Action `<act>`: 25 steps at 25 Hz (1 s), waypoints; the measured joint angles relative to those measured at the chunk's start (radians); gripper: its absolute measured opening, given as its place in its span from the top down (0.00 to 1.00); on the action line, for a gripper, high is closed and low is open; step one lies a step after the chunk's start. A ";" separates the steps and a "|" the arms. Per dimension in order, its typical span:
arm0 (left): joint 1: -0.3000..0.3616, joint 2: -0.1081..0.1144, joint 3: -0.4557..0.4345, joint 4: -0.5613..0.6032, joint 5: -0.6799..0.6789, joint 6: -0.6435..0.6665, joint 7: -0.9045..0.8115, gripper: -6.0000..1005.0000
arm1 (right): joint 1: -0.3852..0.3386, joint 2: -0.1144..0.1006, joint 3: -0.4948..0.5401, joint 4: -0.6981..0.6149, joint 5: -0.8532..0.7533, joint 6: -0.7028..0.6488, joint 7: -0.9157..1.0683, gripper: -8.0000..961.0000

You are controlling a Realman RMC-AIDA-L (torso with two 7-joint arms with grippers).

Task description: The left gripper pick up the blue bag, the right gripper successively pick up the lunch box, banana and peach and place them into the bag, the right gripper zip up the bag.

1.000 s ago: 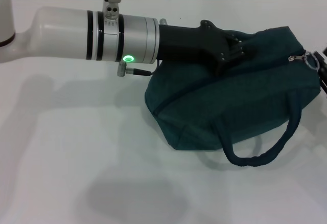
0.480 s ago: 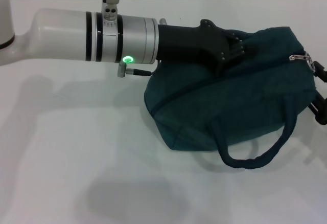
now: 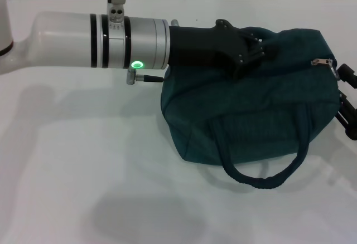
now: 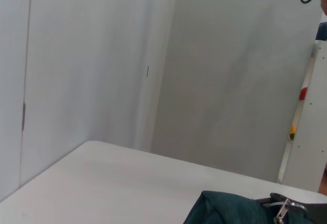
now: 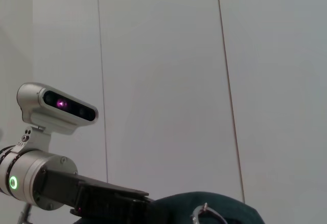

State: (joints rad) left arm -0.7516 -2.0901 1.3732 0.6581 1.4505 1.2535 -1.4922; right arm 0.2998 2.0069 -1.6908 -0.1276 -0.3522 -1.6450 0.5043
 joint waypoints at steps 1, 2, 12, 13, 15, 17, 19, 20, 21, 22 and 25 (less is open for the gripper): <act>0.001 0.000 0.000 0.000 0.000 0.000 0.005 0.95 | 0.000 -0.001 0.002 0.004 0.000 -0.006 -0.002 0.59; 0.001 0.000 0.000 0.000 0.000 -0.001 0.011 0.95 | -0.001 -0.001 0.003 0.005 0.000 -0.008 -0.002 0.59; 0.003 0.002 -0.011 0.000 -0.001 -0.003 0.022 0.95 | -0.009 -0.002 0.008 0.001 0.011 -0.019 -0.026 0.59; 0.003 0.001 -0.011 0.000 -0.001 -0.004 0.022 0.95 | -0.001 -0.002 0.009 -0.001 0.012 -0.019 -0.026 0.59; 0.002 0.001 -0.011 0.000 -0.001 -0.004 0.022 0.95 | 0.006 -0.003 0.010 -0.003 0.013 -0.015 -0.027 0.59; 0.000 0.000 -0.011 0.000 -0.001 -0.004 0.023 0.95 | 0.013 -0.003 0.014 -0.004 0.013 -0.014 -0.030 0.59; 0.001 0.000 -0.011 0.000 -0.004 -0.004 0.027 0.95 | 0.016 -0.002 0.028 -0.005 0.013 -0.015 -0.046 0.59; 0.001 0.000 -0.011 -0.001 -0.007 -0.004 0.030 0.95 | 0.017 -0.002 0.033 -0.006 0.013 -0.017 -0.055 0.59; 0.002 0.000 -0.011 -0.002 -0.013 -0.004 0.036 0.95 | 0.017 -0.001 0.037 -0.007 0.013 -0.019 -0.063 0.59; 0.002 0.000 -0.012 -0.003 -0.016 -0.004 0.039 0.95 | 0.017 -0.001 0.038 -0.010 0.013 -0.020 -0.069 0.59; 0.002 -0.001 -0.013 -0.004 -0.023 -0.004 0.045 0.95 | 0.017 -0.001 0.038 -0.015 0.011 -0.022 -0.085 0.59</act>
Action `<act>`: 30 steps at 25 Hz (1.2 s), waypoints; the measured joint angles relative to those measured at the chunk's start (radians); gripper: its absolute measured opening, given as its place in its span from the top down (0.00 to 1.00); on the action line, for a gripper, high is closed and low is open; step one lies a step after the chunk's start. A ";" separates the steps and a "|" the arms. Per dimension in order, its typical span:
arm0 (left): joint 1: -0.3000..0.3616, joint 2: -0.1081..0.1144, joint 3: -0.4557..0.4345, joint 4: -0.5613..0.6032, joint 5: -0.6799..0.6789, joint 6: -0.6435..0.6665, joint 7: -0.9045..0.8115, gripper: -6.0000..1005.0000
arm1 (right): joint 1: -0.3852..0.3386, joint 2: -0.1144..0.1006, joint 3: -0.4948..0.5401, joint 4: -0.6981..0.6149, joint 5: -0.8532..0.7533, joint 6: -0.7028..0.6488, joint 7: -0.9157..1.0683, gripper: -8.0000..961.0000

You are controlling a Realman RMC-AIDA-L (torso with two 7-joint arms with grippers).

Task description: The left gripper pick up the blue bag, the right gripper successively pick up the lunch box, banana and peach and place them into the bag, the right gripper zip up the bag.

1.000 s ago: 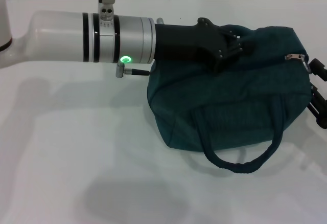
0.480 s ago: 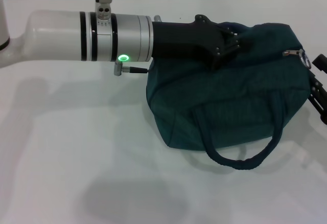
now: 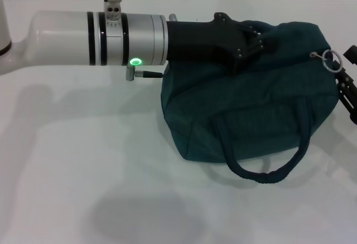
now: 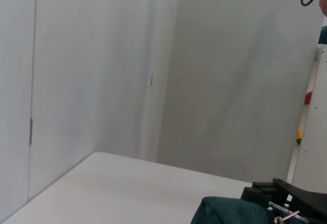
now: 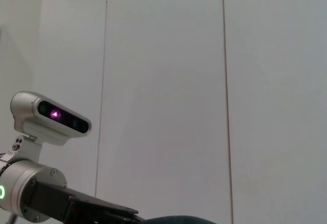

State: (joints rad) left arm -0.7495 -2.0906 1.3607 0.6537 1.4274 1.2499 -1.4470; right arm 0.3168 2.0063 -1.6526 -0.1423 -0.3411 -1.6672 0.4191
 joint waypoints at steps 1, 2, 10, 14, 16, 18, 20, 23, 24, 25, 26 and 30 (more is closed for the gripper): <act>0.000 0.000 0.000 0.000 0.000 0.000 0.000 0.95 | 0.000 0.000 -0.001 0.000 -0.002 -0.001 -0.009 0.59; 0.000 0.000 0.000 0.001 0.000 0.000 0.000 0.95 | -0.001 0.000 -0.003 0.000 -0.003 -0.001 -0.018 0.59; -0.001 0.000 0.000 -0.003 -0.002 -0.008 0.001 0.95 | -0.008 0.000 -0.014 0.007 -0.035 -0.002 -0.046 0.59; -0.001 0.000 0.000 -0.004 -0.002 -0.009 0.000 0.95 | -0.007 -0.001 -0.014 0.004 -0.076 -0.002 -0.046 0.59; -0.002 0.000 0.000 -0.004 -0.002 -0.009 -0.001 0.95 | -0.007 -0.001 -0.011 0.000 -0.083 -0.004 -0.048 0.59; -0.001 0.000 0.000 -0.006 -0.003 -0.009 -0.002 0.95 | -0.009 -0.001 -0.008 0.001 -0.081 -0.018 -0.055 0.59; -0.001 0.000 0.000 -0.007 -0.003 -0.009 -0.002 0.95 | -0.014 -0.001 -0.002 0.006 -0.075 -0.041 -0.065 0.59; 0.000 0.000 0.001 -0.007 -0.003 -0.009 -0.003 0.95 | -0.018 -0.002 0.002 0.009 -0.073 -0.056 -0.068 0.59; 0.001 0.000 0.001 -0.007 -0.003 -0.009 -0.003 0.95 | -0.025 -0.003 0.003 0.009 -0.073 -0.061 -0.066 0.59; 0.001 0.000 0.001 -0.007 -0.003 -0.009 -0.004 0.95 | -0.026 -0.003 0.004 0.009 -0.073 -0.062 -0.066 0.59; 0.001 0.000 0.002 -0.007 -0.003 -0.009 -0.004 0.95 | -0.029 -0.003 0.006 0.010 -0.073 -0.064 -0.064 0.59; 0.001 0.000 0.004 -0.008 -0.003 -0.007 -0.005 0.95 | -0.043 -0.003 0.008 0.012 -0.073 -0.078 -0.058 0.59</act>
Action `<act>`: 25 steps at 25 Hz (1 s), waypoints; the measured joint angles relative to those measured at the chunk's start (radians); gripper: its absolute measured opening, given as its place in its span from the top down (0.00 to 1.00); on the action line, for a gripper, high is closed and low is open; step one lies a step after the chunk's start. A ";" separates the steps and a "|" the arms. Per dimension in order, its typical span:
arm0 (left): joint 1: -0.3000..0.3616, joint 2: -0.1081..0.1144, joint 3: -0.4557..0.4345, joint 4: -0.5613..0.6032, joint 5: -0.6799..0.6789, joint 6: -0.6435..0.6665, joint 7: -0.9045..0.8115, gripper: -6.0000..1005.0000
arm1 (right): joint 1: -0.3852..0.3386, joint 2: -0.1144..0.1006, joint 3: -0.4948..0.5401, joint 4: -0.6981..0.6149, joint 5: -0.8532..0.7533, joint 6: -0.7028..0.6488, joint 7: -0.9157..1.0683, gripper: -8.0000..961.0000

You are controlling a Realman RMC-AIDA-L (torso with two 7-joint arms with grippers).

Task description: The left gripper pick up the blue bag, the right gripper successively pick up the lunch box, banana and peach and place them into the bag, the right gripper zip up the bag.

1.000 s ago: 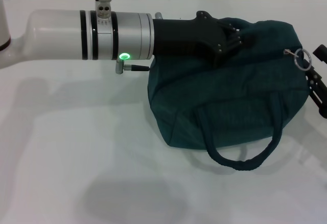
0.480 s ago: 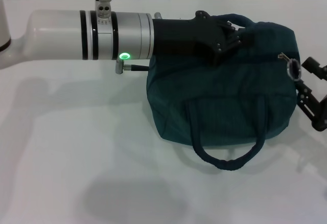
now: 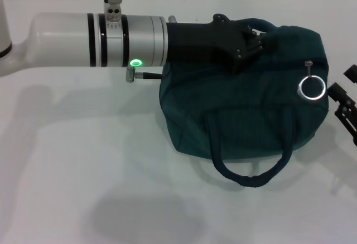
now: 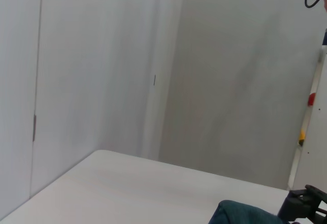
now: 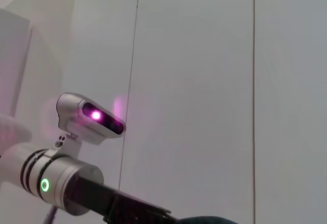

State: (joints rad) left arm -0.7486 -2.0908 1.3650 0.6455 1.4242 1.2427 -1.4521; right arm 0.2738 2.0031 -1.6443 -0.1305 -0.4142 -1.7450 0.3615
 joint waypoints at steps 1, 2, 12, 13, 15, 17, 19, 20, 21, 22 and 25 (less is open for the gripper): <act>0.001 0.000 0.001 0.000 0.000 0.001 0.000 0.95 | -0.006 0.000 0.000 0.001 0.000 -0.009 0.007 0.59; 0.001 0.000 0.001 0.000 0.000 0.002 -0.001 0.95 | -0.009 -0.001 0.000 0.001 -0.002 -0.016 0.019 0.59; 0.012 0.000 0.001 0.005 0.000 0.003 0.006 0.95 | 0.001 -0.063 -0.017 -0.010 -0.074 -0.072 0.296 0.59; 0.012 0.000 -0.001 0.005 0.000 0.002 0.006 0.95 | 0.003 -0.062 -0.016 -0.012 -0.081 -0.082 0.301 0.59; 0.012 0.000 -0.001 0.005 0.000 0.001 0.006 0.95 | 0.014 -0.058 -0.013 -0.013 -0.083 -0.088 0.316 0.59; 0.012 0.000 -0.001 0.004 0.001 0.000 0.007 0.95 | 0.039 -0.055 -0.021 -0.016 -0.091 -0.090 0.345 0.59; 0.012 0.000 -0.001 0.004 0.001 -0.001 0.009 0.95 | 0.066 -0.054 -0.030 -0.017 -0.105 -0.089 0.373 0.59; 0.008 0.000 0.002 0.004 0.001 -0.002 0.016 0.95 | 0.078 -0.054 -0.031 -0.016 -0.109 -0.083 0.385 0.59; 0.007 0.000 0.002 0.003 0.001 -0.002 0.017 0.95 | 0.091 -0.053 -0.032 -0.016 -0.113 -0.072 0.402 0.59; 0.006 0.000 0.002 0.003 0.001 -0.002 0.018 0.95 | 0.098 -0.053 -0.032 -0.016 -0.114 -0.064 0.412 0.59; 0.004 0.000 0.002 0.001 0.001 -0.003 0.020 0.95 | 0.120 -0.051 -0.032 -0.016 -0.118 -0.012 0.453 0.59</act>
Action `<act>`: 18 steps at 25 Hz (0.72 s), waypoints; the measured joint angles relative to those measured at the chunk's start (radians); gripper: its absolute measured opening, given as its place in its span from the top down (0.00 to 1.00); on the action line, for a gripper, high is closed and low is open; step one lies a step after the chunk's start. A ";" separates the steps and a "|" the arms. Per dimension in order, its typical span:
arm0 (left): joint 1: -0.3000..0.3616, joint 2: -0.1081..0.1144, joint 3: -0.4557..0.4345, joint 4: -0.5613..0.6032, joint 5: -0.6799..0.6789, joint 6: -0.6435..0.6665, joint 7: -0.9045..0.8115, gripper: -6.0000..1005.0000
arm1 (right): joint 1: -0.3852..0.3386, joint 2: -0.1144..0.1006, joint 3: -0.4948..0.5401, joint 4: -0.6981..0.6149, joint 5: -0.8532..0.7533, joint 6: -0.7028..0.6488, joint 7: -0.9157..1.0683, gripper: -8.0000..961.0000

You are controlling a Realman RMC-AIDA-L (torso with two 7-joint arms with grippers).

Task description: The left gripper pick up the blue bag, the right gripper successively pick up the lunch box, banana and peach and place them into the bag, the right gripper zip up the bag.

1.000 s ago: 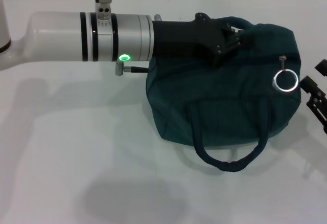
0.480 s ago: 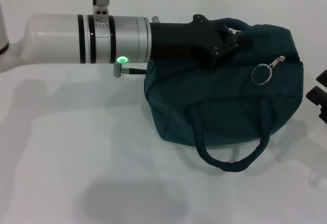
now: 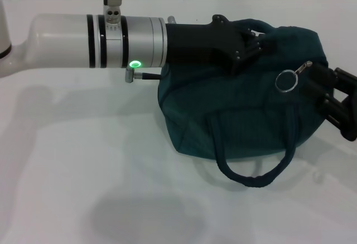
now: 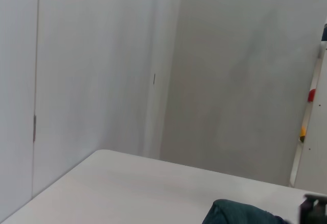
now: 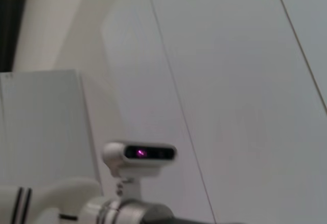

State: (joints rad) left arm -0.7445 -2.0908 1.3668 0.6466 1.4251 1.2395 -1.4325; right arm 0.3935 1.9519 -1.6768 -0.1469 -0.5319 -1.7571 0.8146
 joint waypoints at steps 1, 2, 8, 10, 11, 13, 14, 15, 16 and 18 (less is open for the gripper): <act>0.000 0.000 0.000 0.000 0.000 0.000 0.000 0.95 | 0.004 0.000 0.000 0.000 -0.004 0.016 0.010 0.59; 0.001 0.000 -0.001 0.000 0.000 0.000 0.000 0.95 | 0.006 -0.002 0.000 0.000 -0.009 0.033 0.017 0.59; 0.002 0.000 -0.004 -0.001 0.000 -0.004 0.000 0.95 | -0.002 -0.005 0.000 0.001 -0.040 0.045 0.018 0.60; 0.002 0.000 -0.003 -0.001 0.000 -0.010 0.000 0.95 | -0.004 -0.007 0.000 0.004 -0.046 0.045 0.021 0.60; 0.002 0.000 -0.002 -0.001 0.000 -0.012 0.000 0.95 | -0.005 -0.008 0.000 0.005 -0.051 0.045 0.022 0.60; 0.001 -0.001 0.000 -0.001 0.000 -0.014 0.000 0.95 | -0.005 -0.010 0.000 0.007 -0.057 0.046 0.025 0.60; 0.001 -0.001 0.000 -0.001 0.000 -0.014 0.001 0.95 | -0.004 -0.010 0.000 0.007 -0.060 0.047 0.027 0.61; 0.000 -0.001 0.000 -0.001 0.000 -0.015 0.001 0.95 | -0.002 -0.009 0.000 0.007 -0.060 0.049 0.029 0.61; 0.000 -0.001 0.000 -0.001 0.000 -0.015 0.001 0.95 | 0.001 -0.009 0.000 0.006 -0.060 0.056 0.035 0.61; -0.003 -0.002 0.000 -0.001 0.000 -0.017 0.002 0.95 | 0.008 -0.007 0.000 -0.001 -0.061 0.078 0.055 0.61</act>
State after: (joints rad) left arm -0.7473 -2.0923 1.3666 0.6457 1.4250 1.2222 -1.4308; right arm 0.4017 1.9448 -1.6764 -0.1480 -0.5926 -1.6789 0.8700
